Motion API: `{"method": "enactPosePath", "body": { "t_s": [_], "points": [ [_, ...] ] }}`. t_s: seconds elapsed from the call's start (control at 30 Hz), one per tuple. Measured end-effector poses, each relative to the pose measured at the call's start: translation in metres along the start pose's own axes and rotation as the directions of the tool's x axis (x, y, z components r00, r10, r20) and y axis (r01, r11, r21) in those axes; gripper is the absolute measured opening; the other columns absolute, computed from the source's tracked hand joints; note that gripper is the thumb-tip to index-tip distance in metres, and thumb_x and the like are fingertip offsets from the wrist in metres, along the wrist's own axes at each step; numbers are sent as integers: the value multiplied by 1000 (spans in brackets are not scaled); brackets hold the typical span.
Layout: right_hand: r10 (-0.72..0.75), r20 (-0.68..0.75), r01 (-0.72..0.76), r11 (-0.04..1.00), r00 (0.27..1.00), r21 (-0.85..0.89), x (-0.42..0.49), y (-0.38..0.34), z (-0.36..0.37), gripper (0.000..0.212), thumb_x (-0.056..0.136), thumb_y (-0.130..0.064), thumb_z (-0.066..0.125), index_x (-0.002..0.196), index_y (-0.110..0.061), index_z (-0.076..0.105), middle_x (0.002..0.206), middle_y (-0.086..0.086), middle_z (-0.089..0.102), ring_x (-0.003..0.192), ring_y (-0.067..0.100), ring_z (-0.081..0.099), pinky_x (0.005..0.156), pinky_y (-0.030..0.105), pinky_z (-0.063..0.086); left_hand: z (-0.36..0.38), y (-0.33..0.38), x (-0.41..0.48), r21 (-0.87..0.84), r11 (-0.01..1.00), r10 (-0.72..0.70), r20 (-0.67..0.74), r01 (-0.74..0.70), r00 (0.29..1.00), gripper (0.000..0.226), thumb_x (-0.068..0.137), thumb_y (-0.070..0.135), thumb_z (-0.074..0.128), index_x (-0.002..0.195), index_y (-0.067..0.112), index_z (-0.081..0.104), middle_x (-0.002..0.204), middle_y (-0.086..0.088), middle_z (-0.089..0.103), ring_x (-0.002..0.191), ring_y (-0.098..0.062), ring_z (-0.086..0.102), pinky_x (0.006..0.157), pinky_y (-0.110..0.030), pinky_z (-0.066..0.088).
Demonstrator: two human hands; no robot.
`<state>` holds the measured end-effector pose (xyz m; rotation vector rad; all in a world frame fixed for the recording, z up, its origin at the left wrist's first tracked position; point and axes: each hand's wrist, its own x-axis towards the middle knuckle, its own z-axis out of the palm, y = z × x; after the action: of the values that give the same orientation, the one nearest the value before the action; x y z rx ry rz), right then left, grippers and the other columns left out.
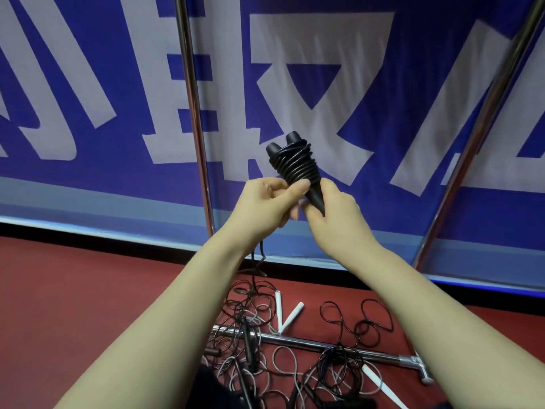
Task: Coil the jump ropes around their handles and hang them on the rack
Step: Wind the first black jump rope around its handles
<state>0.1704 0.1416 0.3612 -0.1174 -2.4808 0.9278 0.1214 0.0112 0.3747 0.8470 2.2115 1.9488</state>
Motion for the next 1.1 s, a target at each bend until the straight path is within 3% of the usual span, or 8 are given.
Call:
{"method": "enactPosePath", "body": {
  "t_s": [0.13,0.27,0.43,0.53,0.73,0.87,1.0,1.1],
  "points": [
    [172,116,-205,890,978,407,5,-1,-2,6,93,-12,58,93,-17,57,79,4,60,57,20,55,48,30,46,-10,-3,1,-69,997,36,181,-24,983,22,101,9,50,112,-4,64,72,2,63,57,-8,43,57,-16,38],
    [213,197,-288,778,957,558,8,-3,-13,17,77,8,59,88,-5,55,61,5,47,46,17,37,40,20,27,-19,3,0,-58,998,42,153,-34,987,14,96,10,59,99,-1,67,66,-5,65,52,-11,42,53,-18,37],
    [93,326,-321,557,941,766,-1,-18,-21,33,52,-2,47,85,-4,50,57,6,38,41,16,30,41,18,20,-16,1,5,-7,996,86,22,-86,996,7,90,21,69,92,16,73,57,-6,59,54,-18,44,50,-18,37],
    [31,423,-387,470,905,793,-4,-23,-23,35,52,-7,45,86,-3,50,60,8,42,40,16,32,39,20,21,-15,2,5,-37,993,114,37,-113,993,17,89,26,68,105,21,70,65,2,61,55,-17,43,50,-20,38],
    [-4,473,-444,335,881,831,-8,-27,-24,30,56,-8,32,77,-2,53,57,12,47,37,22,40,32,18,21,-11,9,0,-178,980,108,108,-87,988,12,83,35,73,92,27,74,72,5,64,62,-27,39,49,-18,35],
    [0,453,-423,356,892,833,-8,-28,-25,30,57,-9,31,75,-1,53,55,14,47,36,26,44,36,20,24,-10,10,0,-194,978,104,142,-75,984,7,84,30,72,90,29,75,77,9,66,68,-28,35,52,-19,33],
    [84,490,-450,551,868,703,-3,-23,-25,21,73,-6,35,77,3,54,56,19,54,43,32,54,40,26,42,-11,9,-2,-71,996,61,31,-58,998,14,85,35,71,84,21,72,70,8,66,49,-17,43,49,-18,36],
    [161,329,-349,662,931,663,3,-17,-18,16,85,-1,43,90,-2,58,71,18,61,55,30,60,48,32,50,-11,8,0,-51,999,6,-97,-11,995,22,84,36,74,70,19,69,59,9,63,44,-13,47,47,-19,37]
  ]
}}
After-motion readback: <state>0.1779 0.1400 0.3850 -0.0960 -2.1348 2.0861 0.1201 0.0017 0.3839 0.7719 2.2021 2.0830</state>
